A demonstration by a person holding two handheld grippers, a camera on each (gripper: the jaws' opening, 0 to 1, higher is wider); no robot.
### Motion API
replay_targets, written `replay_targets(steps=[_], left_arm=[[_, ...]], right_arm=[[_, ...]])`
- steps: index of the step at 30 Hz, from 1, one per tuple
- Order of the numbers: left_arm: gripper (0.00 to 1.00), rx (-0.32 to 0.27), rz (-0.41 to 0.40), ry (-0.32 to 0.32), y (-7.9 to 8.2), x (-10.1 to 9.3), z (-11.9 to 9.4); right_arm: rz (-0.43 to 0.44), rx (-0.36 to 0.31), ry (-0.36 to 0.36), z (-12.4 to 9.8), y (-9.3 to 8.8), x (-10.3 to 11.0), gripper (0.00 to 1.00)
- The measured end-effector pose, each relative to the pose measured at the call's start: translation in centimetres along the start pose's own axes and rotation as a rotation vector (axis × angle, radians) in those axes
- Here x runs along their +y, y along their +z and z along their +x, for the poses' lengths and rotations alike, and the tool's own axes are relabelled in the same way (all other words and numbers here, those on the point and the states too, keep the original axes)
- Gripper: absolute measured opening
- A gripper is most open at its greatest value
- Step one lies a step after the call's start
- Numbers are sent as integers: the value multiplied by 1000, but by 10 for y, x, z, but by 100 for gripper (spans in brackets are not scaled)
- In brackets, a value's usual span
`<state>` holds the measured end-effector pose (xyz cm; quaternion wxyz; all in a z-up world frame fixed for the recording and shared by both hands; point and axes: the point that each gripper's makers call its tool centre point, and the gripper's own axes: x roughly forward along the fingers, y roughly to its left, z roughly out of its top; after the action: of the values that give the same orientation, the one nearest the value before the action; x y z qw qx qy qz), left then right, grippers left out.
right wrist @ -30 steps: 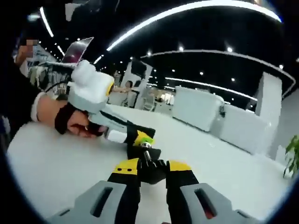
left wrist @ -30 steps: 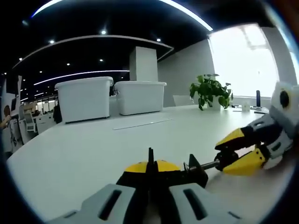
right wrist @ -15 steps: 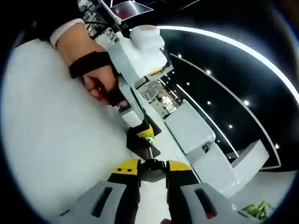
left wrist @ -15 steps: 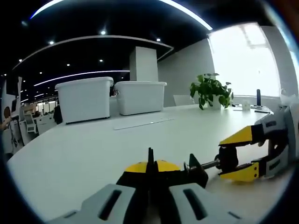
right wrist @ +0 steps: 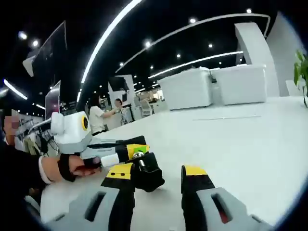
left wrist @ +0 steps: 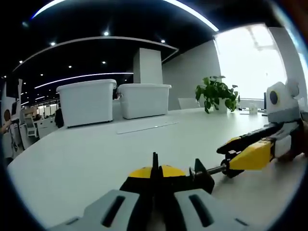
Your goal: Clamp the fixed fixture on the desktop, loosen the retaining clip, secure it to the edge of the desk, and tighten the retaining clip.
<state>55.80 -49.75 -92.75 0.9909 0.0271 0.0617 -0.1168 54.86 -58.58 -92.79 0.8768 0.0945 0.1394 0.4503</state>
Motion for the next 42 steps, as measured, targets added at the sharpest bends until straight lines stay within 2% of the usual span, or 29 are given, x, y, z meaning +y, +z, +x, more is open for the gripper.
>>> replay_targets(steps=[2,5,6,9,10,13,16,19,23,27,29,31,32,35,38,39,42], left_arm=[[4,-1,3,-2,0,-1,0],[4,-1,1,-3,0,-1,0],[4,-1,0,-3,0,-1,0],[4,-1,1,-3,0,-1,0],[4,-1,1,-3,0,-1,1],[4,-2,0,-2,0,-1,1],[4,-1,-4,-2,0,-1,1],[4,-2,-4,-2,0,-1,1],[4,-2,-5,-2,0,-2,1],[4,0,-8,-1,0,-1,1],[4,0,-11,1,0,-1,1],[4,1,-14,5,0,0,1],[4,2,-21,5,0,1,1],[4,1,-15,4,0,0,1],[4,1,-11,3,0,0,1],[4,0,-10,3,0,0,1],[4,0,-10,3,0,0,1]], right_arm=[[0,-1,8,2,1,0,30],[107,28,38,3,-3,7,21],[136,39,34,4,-5,7,22],[113,34,37,3,-4,8,21],[72,30,39,2,-3,10,21],[-124,11,33,0,-1,15,20],[-387,-8,6,-2,0,22,20],[-605,-23,-24,-3,0,27,20],[-764,-32,-51,-4,-1,31,21],[-1037,-31,-96,-3,-2,35,21],[-1257,-48,-134,-2,1,41,21],[-1336,-36,-143,-3,-2,46,20],[-1351,-41,-143,-3,-2,47,20],[-1303,-32,-145,-3,-2,42,20],[-1165,-28,-118,-3,-4,39,19],[-1186,-26,-119,-2,-2,38,20],[-1173,-27,-114,0,-3,39,20]])
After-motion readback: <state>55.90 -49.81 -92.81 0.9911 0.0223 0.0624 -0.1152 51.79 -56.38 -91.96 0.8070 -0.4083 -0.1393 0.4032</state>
